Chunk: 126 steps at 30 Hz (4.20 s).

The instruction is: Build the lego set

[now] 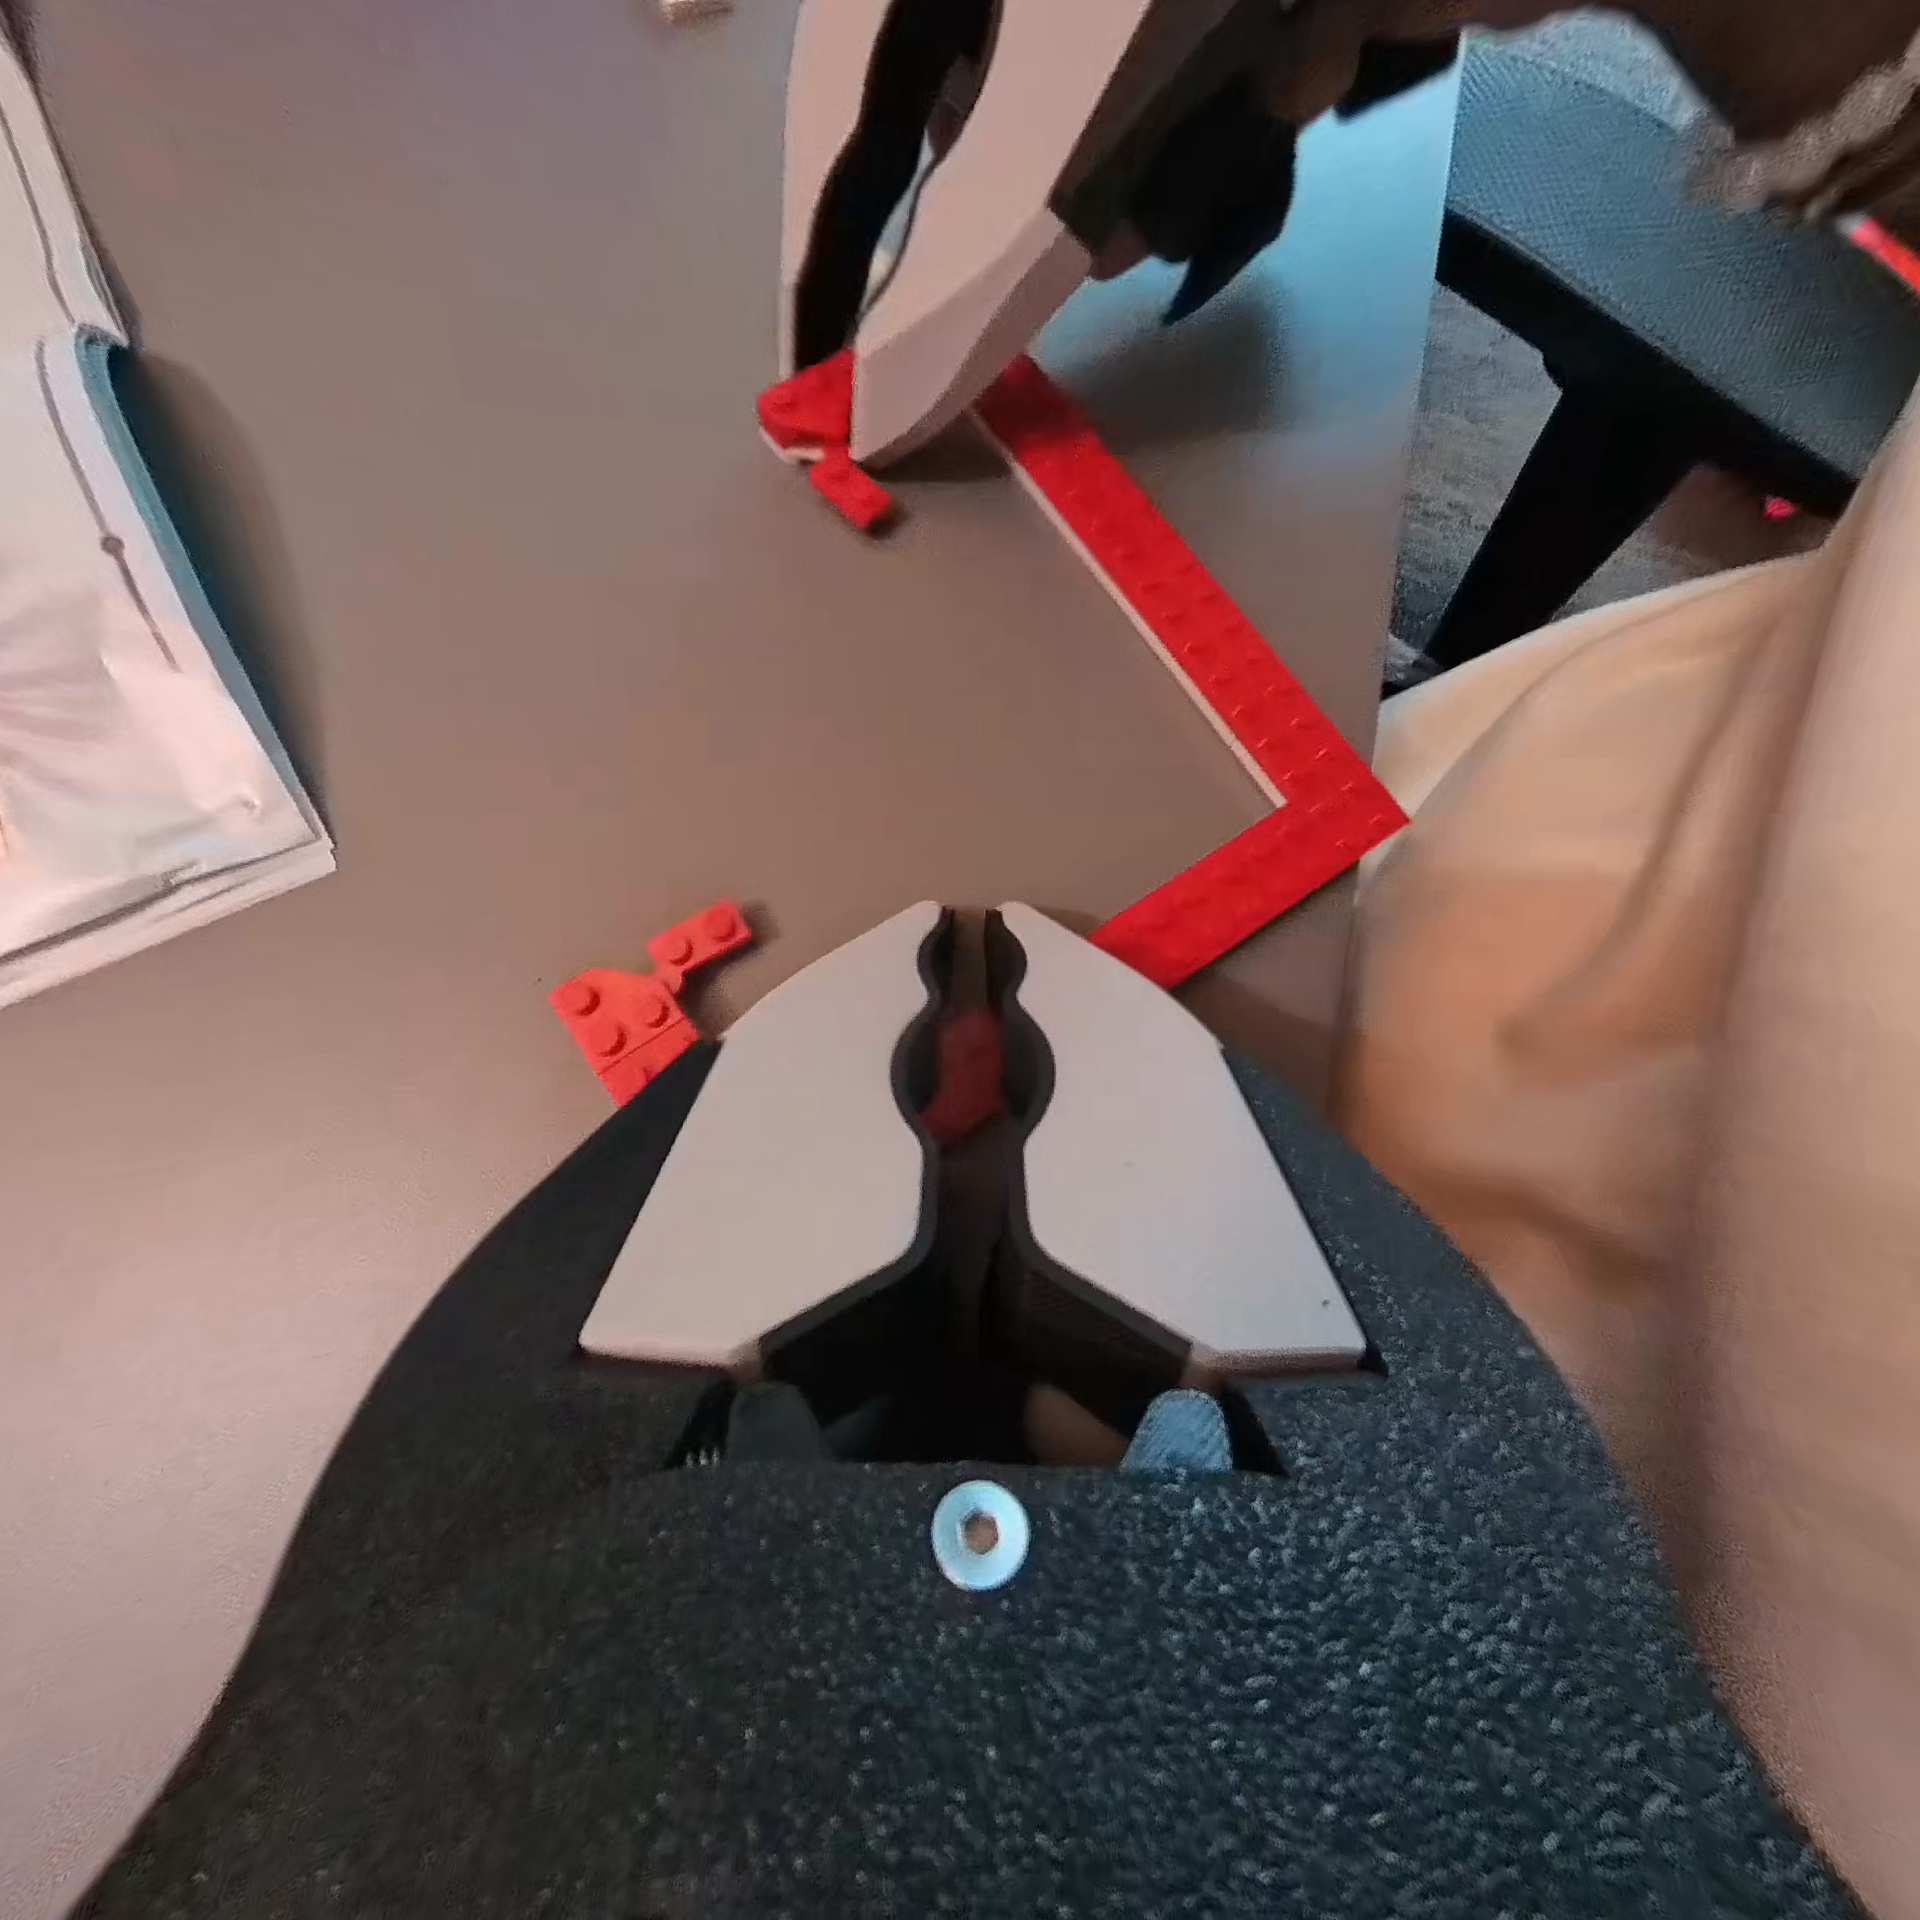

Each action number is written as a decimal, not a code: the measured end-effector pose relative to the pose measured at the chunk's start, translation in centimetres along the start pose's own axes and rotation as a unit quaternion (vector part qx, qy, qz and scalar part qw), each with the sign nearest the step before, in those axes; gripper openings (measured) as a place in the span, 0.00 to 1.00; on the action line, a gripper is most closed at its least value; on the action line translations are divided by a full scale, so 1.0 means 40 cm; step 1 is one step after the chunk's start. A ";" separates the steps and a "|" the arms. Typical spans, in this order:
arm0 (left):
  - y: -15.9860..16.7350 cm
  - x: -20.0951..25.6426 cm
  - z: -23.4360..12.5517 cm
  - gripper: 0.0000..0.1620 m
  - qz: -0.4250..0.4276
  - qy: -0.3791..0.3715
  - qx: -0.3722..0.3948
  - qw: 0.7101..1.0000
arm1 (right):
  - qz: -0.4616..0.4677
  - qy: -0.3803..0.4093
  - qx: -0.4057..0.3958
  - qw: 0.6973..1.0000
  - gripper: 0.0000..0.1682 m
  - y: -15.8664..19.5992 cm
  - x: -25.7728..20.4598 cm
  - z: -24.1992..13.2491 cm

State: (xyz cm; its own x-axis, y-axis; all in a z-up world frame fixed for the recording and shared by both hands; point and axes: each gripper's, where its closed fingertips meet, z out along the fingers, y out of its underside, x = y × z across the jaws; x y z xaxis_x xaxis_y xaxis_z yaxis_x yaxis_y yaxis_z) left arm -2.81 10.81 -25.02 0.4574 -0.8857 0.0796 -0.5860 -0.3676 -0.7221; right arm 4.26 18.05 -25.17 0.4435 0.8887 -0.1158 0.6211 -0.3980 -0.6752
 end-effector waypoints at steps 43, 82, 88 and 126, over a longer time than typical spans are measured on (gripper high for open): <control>-0.040 -0.251 -0.149 0.28 -0.073 -0.135 0.052 0.987 | 0.053 -0.023 0.087 0.995 0.25 -0.110 0.095 -0.062; -0.126 -0.421 -0.286 0.83 -0.143 -0.303 0.267 0.903 | 0.131 0.079 0.254 0.955 0.47 -0.162 0.212 -0.142; -0.126 -0.398 -0.272 0.64 -0.104 -0.286 0.251 0.919 | 0.084 0.061 0.218 0.970 0.44 -0.153 0.182 -0.124; -0.060 -0.502 -0.123 0.27 0.008 -0.337 -0.023 0.941 | -0.066 0.040 -0.004 0.997 0.00 -0.212 0.243 0.120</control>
State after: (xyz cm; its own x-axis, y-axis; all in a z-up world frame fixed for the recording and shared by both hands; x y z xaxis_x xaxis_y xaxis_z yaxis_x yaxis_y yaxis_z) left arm -13.86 28.10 -21.50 0.7599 -0.5155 -0.3959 -0.6175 -0.3823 -0.6874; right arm 0.21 31.14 -24.08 0.4075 0.9126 0.0326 0.6821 -0.2804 -0.6753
